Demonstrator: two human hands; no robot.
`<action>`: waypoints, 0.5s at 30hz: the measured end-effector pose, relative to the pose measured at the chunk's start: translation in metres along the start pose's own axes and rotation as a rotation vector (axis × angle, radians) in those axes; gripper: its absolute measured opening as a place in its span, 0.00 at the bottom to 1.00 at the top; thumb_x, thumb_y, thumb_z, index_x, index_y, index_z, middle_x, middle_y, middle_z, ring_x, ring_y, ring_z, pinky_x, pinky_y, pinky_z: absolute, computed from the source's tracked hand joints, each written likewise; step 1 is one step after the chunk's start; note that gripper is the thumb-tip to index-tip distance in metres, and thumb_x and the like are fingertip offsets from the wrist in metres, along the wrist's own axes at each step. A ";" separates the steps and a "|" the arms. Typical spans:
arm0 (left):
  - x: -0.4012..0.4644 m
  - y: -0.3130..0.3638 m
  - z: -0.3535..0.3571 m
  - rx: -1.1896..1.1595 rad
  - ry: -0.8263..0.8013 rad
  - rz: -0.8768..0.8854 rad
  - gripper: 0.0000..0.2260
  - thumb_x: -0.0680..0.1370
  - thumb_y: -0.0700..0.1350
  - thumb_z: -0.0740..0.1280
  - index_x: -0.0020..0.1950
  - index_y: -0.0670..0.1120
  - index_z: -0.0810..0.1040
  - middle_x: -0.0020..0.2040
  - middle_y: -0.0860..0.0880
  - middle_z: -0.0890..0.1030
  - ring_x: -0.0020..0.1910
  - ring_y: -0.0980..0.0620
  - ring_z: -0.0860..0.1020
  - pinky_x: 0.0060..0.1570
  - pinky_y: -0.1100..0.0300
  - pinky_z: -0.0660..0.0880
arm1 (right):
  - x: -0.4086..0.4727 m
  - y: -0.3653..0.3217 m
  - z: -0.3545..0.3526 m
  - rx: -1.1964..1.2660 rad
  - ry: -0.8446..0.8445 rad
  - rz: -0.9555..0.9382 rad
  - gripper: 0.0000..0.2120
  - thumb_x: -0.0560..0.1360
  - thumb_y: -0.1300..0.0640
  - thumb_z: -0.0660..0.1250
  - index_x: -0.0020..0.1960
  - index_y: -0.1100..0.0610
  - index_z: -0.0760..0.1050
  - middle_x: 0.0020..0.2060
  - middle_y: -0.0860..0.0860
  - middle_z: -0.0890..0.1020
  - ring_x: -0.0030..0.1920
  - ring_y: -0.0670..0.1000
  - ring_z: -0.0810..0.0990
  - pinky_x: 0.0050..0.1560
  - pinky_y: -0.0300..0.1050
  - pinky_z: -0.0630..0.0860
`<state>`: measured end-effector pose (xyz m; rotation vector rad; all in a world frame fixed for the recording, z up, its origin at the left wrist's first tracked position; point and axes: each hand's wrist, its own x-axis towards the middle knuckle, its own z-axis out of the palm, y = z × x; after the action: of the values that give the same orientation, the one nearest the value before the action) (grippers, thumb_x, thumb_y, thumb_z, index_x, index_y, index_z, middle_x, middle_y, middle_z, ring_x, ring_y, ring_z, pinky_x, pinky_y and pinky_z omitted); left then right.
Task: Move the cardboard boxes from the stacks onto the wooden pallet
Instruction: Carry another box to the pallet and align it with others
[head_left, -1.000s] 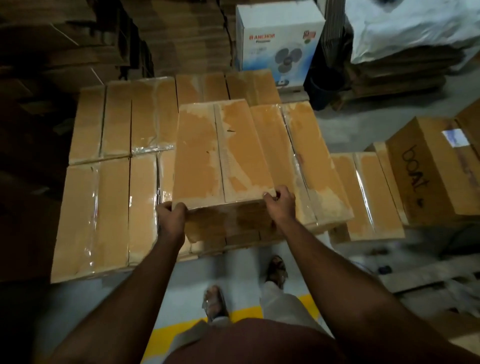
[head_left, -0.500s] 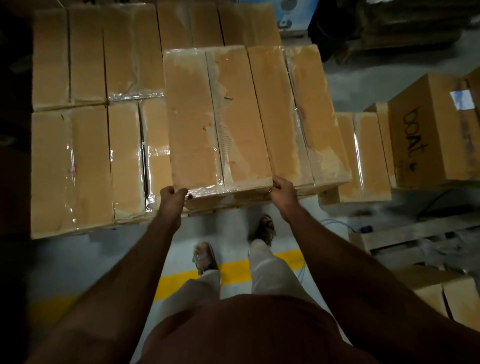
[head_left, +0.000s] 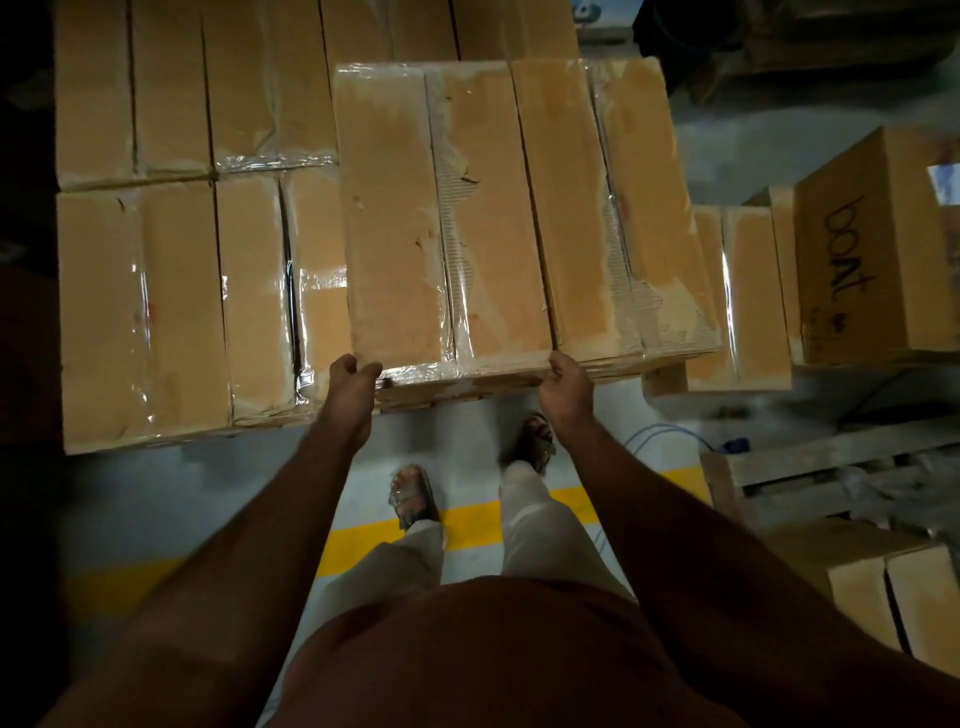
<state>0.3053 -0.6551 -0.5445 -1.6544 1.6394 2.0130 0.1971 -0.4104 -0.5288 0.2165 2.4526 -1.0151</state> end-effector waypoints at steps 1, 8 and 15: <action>-0.001 0.001 0.001 0.001 -0.007 -0.002 0.17 0.79 0.37 0.64 0.66 0.35 0.70 0.54 0.42 0.78 0.50 0.47 0.74 0.45 0.58 0.69 | 0.001 0.002 0.000 -0.010 0.006 -0.012 0.22 0.76 0.70 0.60 0.70 0.66 0.72 0.66 0.61 0.77 0.68 0.59 0.74 0.67 0.45 0.69; 0.000 -0.001 0.000 0.113 -0.067 0.005 0.20 0.80 0.39 0.65 0.70 0.35 0.69 0.64 0.36 0.77 0.51 0.47 0.75 0.50 0.52 0.73 | -0.003 -0.003 0.007 -0.015 0.100 -0.012 0.21 0.78 0.68 0.59 0.71 0.67 0.69 0.68 0.64 0.73 0.68 0.62 0.73 0.69 0.44 0.66; 0.000 0.003 -0.001 0.193 -0.051 -0.011 0.22 0.78 0.42 0.66 0.70 0.34 0.68 0.66 0.29 0.72 0.59 0.30 0.76 0.46 0.45 0.77 | -0.001 -0.001 0.006 -0.081 -0.002 -0.009 0.22 0.78 0.65 0.60 0.72 0.65 0.69 0.68 0.64 0.70 0.67 0.62 0.72 0.67 0.45 0.67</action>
<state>0.3041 -0.6574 -0.5420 -1.5296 1.7403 1.8104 0.1997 -0.4154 -0.5313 0.1783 2.4888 -0.9170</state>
